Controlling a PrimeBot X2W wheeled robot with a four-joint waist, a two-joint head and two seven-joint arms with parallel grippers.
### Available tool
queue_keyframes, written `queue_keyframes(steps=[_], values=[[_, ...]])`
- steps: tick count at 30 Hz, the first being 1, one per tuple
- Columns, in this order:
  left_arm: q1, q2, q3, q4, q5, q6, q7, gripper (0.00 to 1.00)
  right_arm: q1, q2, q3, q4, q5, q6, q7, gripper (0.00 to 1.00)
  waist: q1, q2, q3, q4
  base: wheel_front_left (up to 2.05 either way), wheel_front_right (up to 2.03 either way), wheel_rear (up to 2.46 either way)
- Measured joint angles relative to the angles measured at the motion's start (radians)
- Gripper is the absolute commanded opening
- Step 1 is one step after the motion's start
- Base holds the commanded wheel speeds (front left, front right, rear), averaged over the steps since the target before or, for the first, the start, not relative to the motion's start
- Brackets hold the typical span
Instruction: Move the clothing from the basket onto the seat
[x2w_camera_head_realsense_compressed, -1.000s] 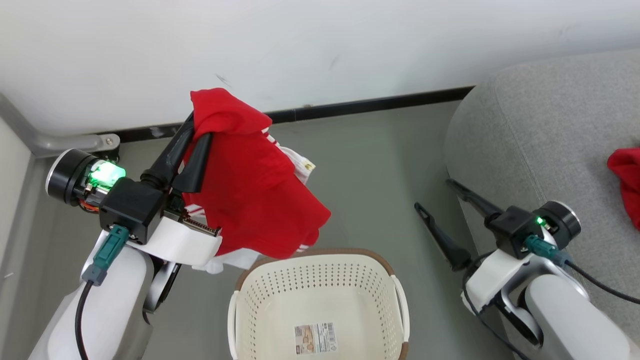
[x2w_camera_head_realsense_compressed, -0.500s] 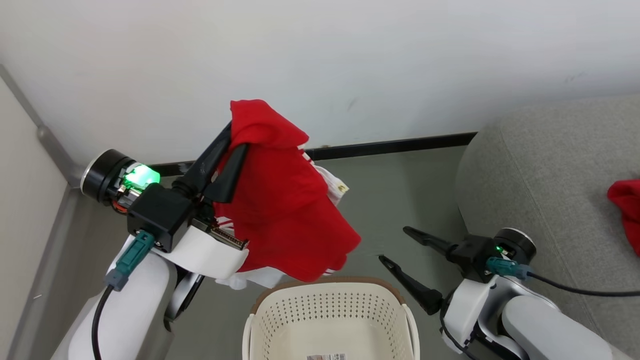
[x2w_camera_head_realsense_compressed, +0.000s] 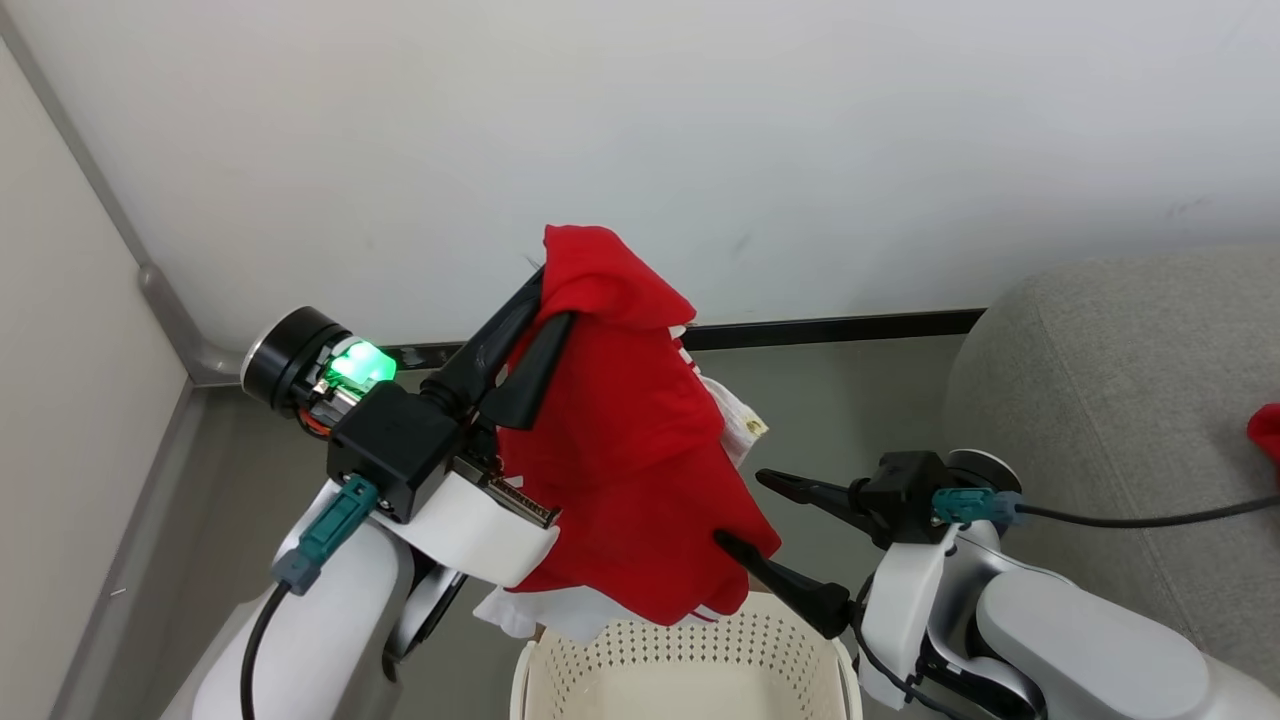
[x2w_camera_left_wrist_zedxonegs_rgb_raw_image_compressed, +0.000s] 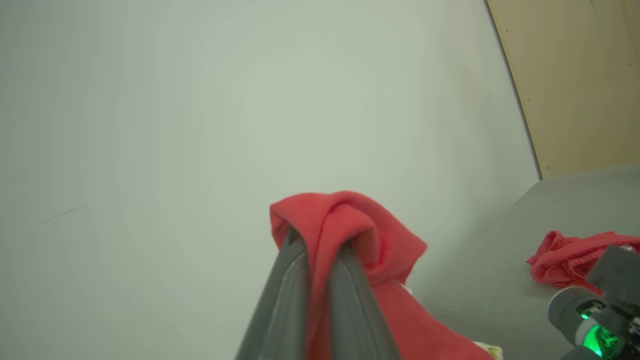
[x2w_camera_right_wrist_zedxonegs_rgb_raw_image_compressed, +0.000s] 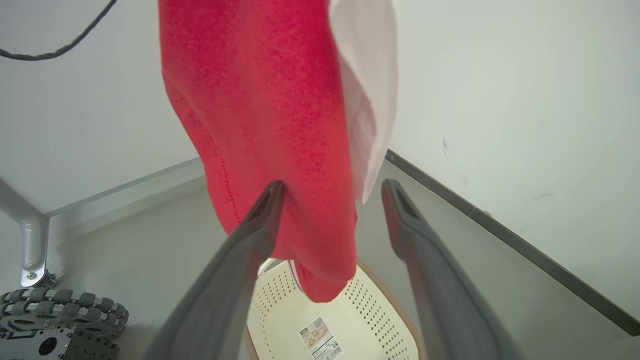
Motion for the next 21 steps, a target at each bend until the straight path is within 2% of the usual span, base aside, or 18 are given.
queue_keyframes(steps=[7, 16, 17, 19, 20, 21], values=[[-0.001, -0.016, -0.023, -0.01, -0.001, -0.007, 0.016, 0.0, -0.089, -0.007, 0.092, -0.004, 0.068, 0.0, 0.014, 1.0, 0.0, 0.0, -0.005, 0.024, 0.0, 0.0, 0.0], [-0.002, -0.026, -0.036, -0.011, -0.009, -0.009, 0.026, 0.0, -0.177, -0.004, 0.228, 0.028, 0.096, 0.0, 0.026, 1.0, 0.0, 0.0, 0.0, 0.049, 0.0, 0.0, 0.0], [-0.002, -0.028, -0.037, -0.011, -0.009, -0.009, 0.026, 0.0, -0.184, 0.0, 0.233, 0.036, 0.096, 0.0, 0.024, 0.9, 0.0, 0.0, 0.001, 0.05, 0.0, 0.0, 0.0], [-0.002, -0.031, -0.038, -0.012, -0.01, -0.009, 0.026, 0.0, -0.203, 0.008, 0.264, 0.049, 0.096, 0.0, 0.022, 0.6, 0.0, 0.0, 0.003, 0.053, 0.0, 0.0, 0.0], [-0.002, -0.034, -0.039, -0.012, -0.01, -0.009, 0.026, 0.0, -0.209, 0.014, 0.274, 0.055, 0.095, 0.0, 0.021, 0.49, 0.0, 0.0, 0.004, 0.054, 0.0, 0.0, 0.0], [-0.002, -0.037, -0.039, -0.012, -0.01, -0.009, 0.026, 0.0, -0.216, 0.021, 0.28, 0.063, 0.093, 0.0, 0.016, 0.45, 0.0, 0.0, 0.006, 0.055, 0.0, 0.0, 0.0]])
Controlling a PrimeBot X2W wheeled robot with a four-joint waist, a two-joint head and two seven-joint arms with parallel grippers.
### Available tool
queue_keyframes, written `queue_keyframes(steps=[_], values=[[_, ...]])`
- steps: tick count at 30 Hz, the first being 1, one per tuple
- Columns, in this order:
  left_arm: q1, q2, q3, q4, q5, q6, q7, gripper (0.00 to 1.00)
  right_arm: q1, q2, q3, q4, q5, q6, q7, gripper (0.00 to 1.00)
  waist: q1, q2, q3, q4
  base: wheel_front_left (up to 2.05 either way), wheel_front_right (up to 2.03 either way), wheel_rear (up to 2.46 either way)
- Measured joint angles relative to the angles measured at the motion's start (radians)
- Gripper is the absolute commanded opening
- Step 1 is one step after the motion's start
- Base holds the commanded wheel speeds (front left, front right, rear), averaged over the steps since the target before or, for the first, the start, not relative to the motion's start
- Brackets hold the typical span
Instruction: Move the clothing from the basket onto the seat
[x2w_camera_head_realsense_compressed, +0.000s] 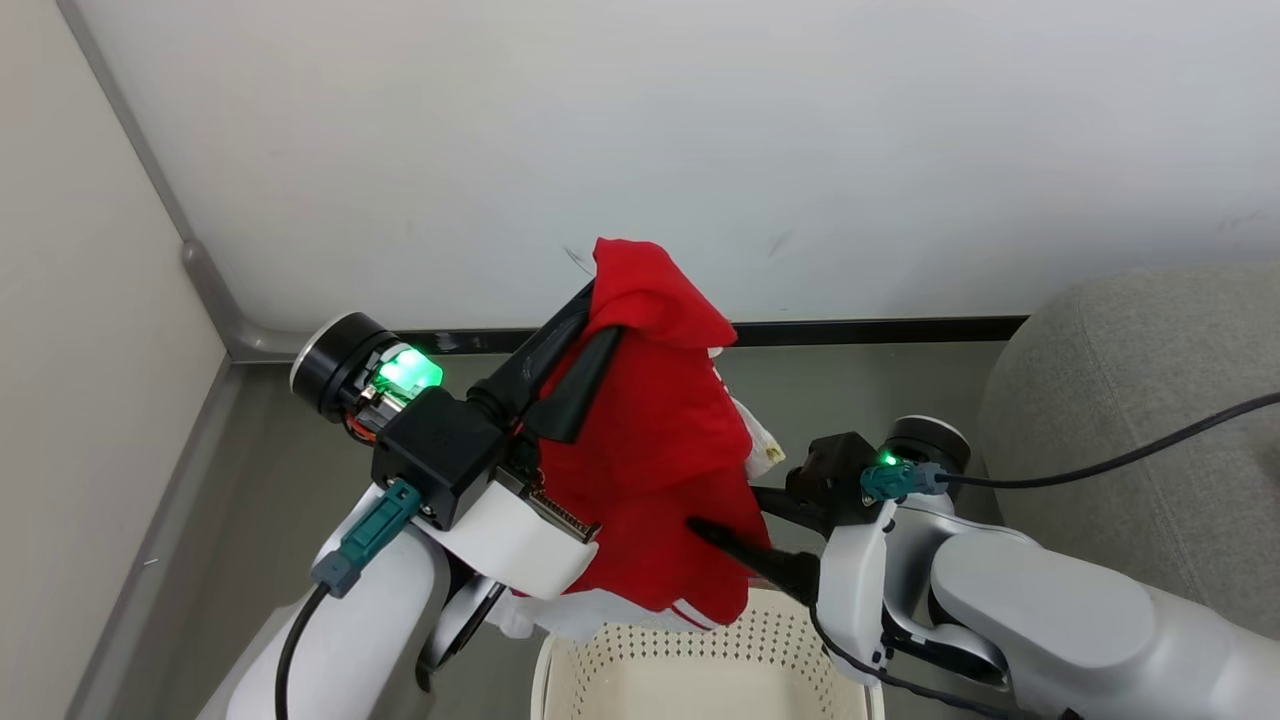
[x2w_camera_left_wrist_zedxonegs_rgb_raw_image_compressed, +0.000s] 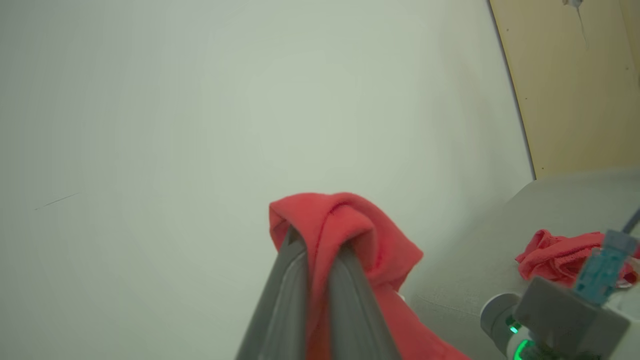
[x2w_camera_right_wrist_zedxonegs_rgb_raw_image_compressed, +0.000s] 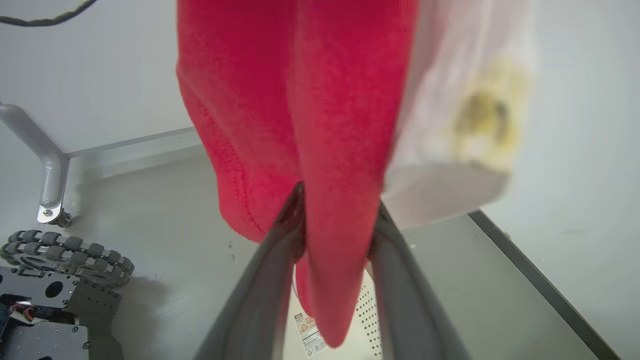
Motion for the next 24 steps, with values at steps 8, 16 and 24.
queue_keyframes(steps=[8, 16, 24], values=[[-0.001, -0.004, 0.006, 0.003, -0.005, 0.001, 0.008, 0.0, -0.029, 0.024, -0.002, 0.052, -0.006, 0.0, -0.043, 0.0, 0.0001, 0.0, 0.012, 0.002, 0.0, 0.0, 0.0], [0.012, 0.021, 0.051, 0.066, -0.02, 0.019, 0.017, 0.0, -0.028, -0.011, -0.004, 0.081, -0.004, 0.0, -0.078, 0.0, 0.0, 0.0, 0.015, -0.014, 0.0, 0.0, 0.0], [0.067, 0.024, 0.072, 0.114, -0.065, 0.023, 0.016, 0.0, -0.023, -0.055, -0.032, 0.101, 0.016, 0.0, -0.09, 0.0, 0.0001, 0.0, 0.016, -0.045, 0.0, 0.0, 0.0]])
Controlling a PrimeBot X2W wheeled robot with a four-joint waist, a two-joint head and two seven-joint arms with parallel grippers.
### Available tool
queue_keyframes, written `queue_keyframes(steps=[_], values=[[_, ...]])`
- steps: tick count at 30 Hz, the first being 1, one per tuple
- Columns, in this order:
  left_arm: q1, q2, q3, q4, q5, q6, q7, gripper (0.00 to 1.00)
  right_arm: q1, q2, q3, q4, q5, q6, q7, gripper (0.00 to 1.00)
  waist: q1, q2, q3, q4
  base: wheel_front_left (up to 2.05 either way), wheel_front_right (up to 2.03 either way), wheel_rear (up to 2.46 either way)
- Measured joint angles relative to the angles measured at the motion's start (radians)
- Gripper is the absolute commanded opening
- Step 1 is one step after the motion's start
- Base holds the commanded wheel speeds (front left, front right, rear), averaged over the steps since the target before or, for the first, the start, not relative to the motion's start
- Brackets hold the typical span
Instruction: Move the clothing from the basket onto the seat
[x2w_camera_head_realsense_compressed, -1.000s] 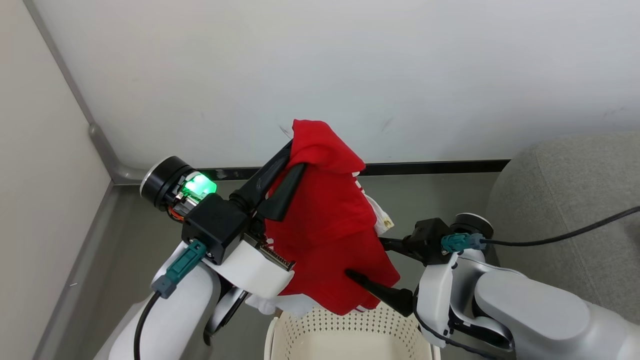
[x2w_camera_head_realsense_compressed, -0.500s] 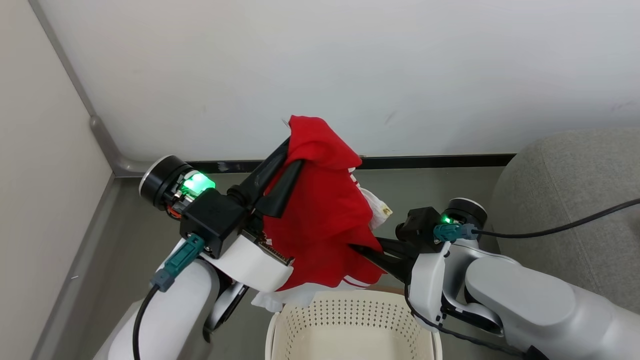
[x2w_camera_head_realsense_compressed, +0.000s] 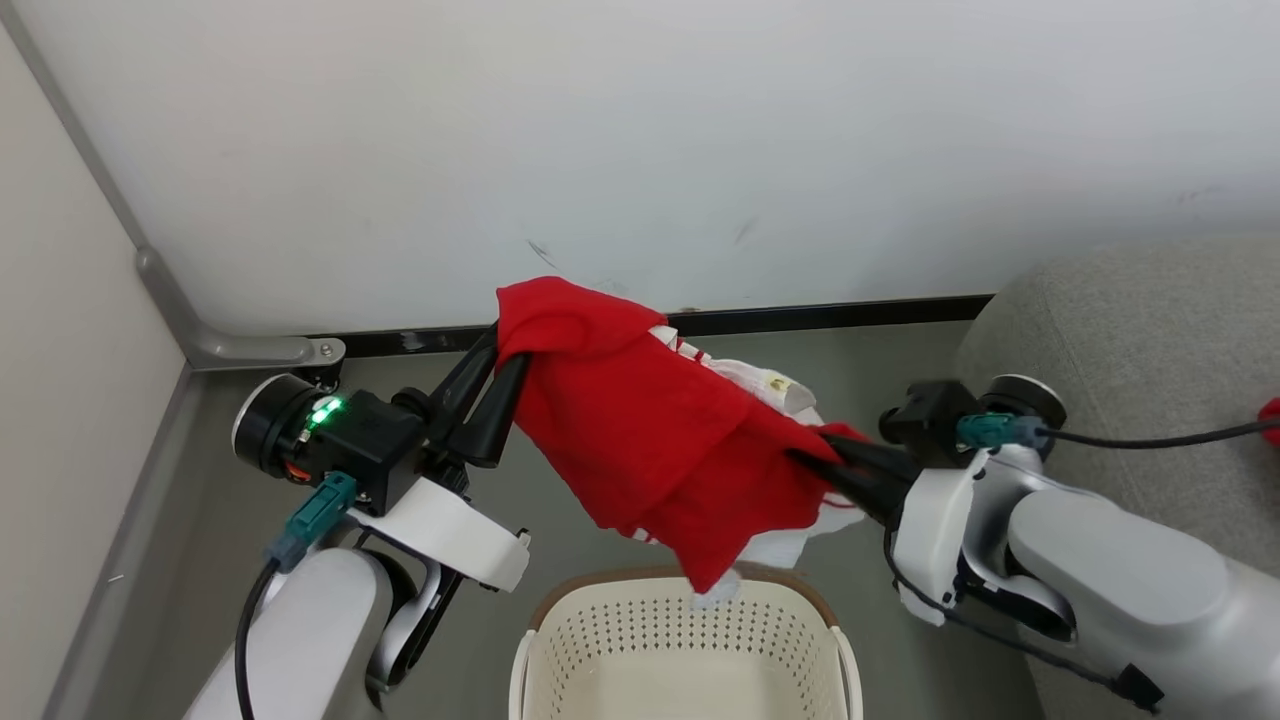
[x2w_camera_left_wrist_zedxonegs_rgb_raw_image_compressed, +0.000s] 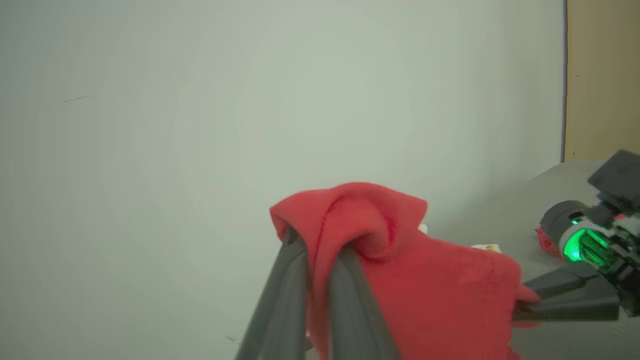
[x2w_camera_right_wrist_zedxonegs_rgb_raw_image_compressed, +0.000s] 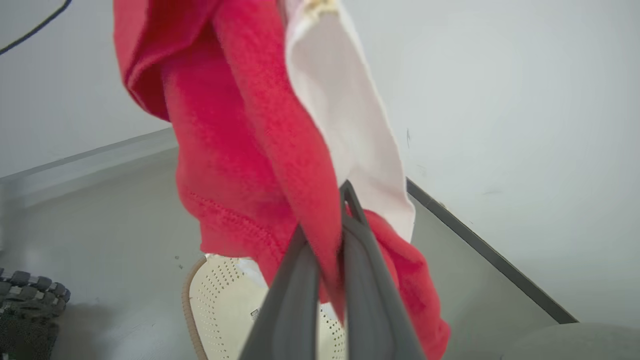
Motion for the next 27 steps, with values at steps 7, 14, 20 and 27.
queue_keyframes(steps=[7, 14, 20, 27], values=[[0.038, -0.012, 0.006, 0.026, -0.058, -0.002, 0.0, 1.0, 0.009, -0.021, -0.103, 0.016, 0.014, 0.0, -0.007, 0.0, 0.0, 0.0, 0.002, -0.032, 0.0, 0.0, 0.0], [0.07, -0.019, 0.0, 0.038, -0.075, -0.014, 0.0, 1.0, 0.022, -0.036, -0.27, 0.007, 0.021, 0.0, -0.007, 0.0, 0.0, 0.0, 0.005, -0.055, 0.0, 0.0, 0.0], [0.101, -0.019, -0.012, 0.043, -0.078, -0.023, -0.007, 1.0, 0.044, -0.079, -0.452, 0.006, 0.012, 0.0, -0.007, 0.0, 0.0, 0.0, 0.011, -0.07, 0.0, 0.0, 0.0], [0.131, -0.026, -0.034, 0.044, -0.094, -0.037, -0.023, 1.0, 0.133, -0.126, -0.59, 0.007, -0.025, 0.0, -0.007, 0.0, 0.0, 0.0, 0.009, -0.077, 0.0, 0.0, 0.0]])
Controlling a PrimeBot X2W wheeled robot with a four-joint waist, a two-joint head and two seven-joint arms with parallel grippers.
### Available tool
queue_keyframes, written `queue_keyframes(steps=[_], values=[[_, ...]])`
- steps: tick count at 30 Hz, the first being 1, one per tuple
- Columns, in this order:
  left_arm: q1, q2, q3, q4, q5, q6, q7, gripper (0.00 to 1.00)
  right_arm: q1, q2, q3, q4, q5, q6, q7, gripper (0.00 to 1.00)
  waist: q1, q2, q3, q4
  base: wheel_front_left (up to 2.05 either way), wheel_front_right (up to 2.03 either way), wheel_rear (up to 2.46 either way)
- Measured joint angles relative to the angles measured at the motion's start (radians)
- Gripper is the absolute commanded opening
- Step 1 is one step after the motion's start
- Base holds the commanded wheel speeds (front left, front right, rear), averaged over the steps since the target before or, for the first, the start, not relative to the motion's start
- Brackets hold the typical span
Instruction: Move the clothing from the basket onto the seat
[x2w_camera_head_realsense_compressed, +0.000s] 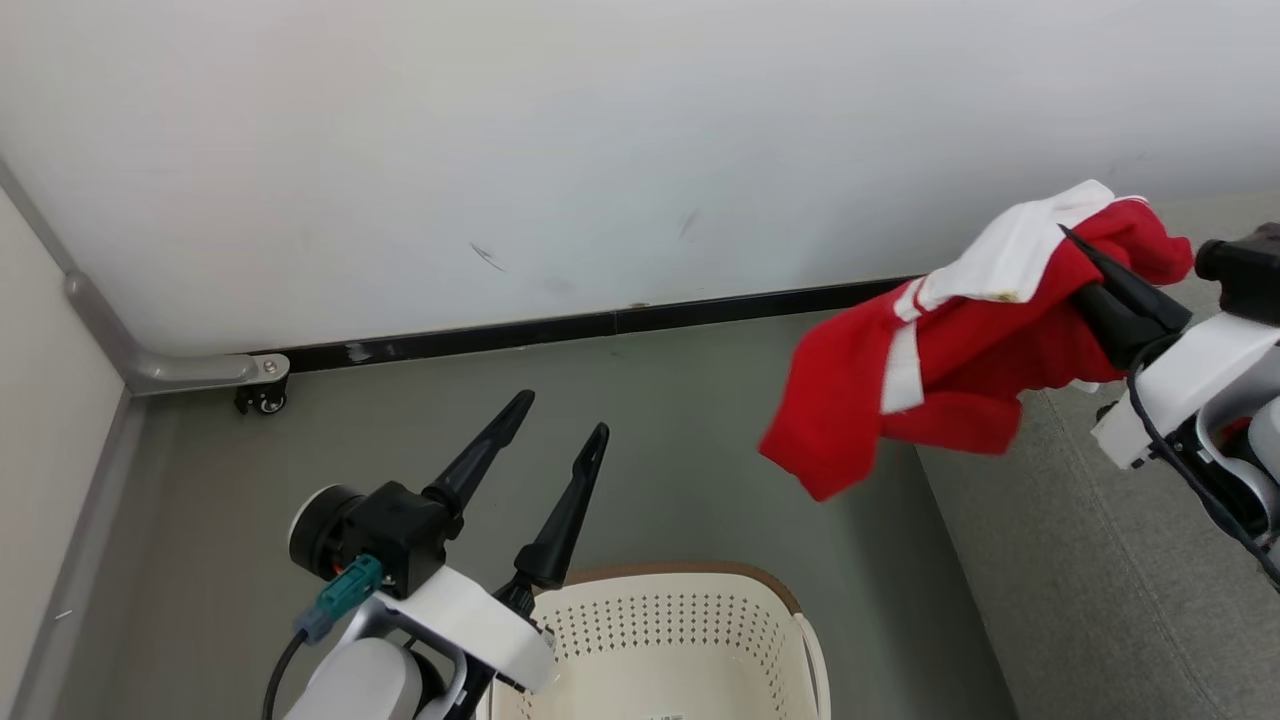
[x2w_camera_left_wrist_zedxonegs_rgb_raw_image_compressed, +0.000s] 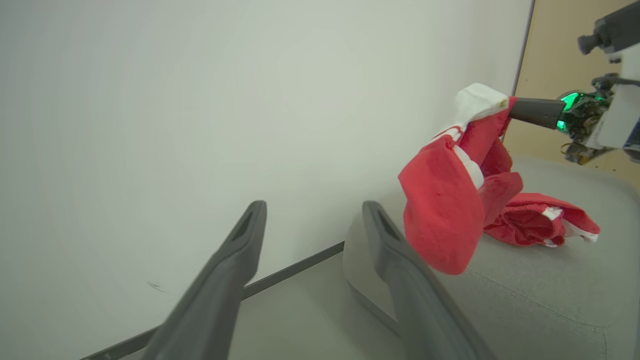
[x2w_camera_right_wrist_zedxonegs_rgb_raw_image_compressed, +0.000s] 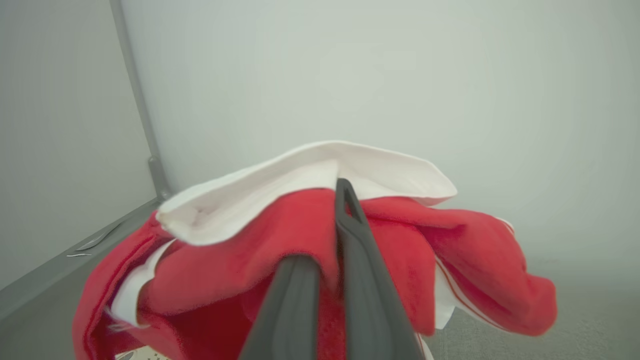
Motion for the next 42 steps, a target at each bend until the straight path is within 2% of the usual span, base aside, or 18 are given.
queue_keyframes(steps=[9, 17, 33, 42], values=[[0.016, -0.016, -0.043, -0.008, -0.001, -0.013, -0.022, 1.0, 0.141, -0.021, -0.184, -0.016, -0.06, 0.0, -0.001, 0.0, 0.0, 0.0, -0.009, -0.018, 0.0, 0.0, 0.0], [0.027, -0.037, -0.084, -0.015, -0.001, -0.03, -0.031, 1.0, 0.279, -0.012, -0.34, -0.051, -0.124, 0.0, -0.001, 0.0, 0.0001, 0.0, -0.017, -0.043, 0.0, 0.0, 0.0], [0.036, -0.043, -0.161, -0.012, 0.001, -0.042, -0.032, 1.0, 0.491, 0.049, -0.546, -0.149, -0.238, 0.0, -0.001, 0.0, 0.0, 0.0, -0.026, -0.129, 0.0, 0.0, 0.0], [0.051, -0.055, -0.239, -0.01, -0.014, -0.057, -0.032, 1.0, 0.577, 0.07, -0.64, -0.21, -0.291, 0.0, -0.001, 0.0, 0.0, 0.0, -0.024, -0.192, 0.0, 0.0, 0.0]])
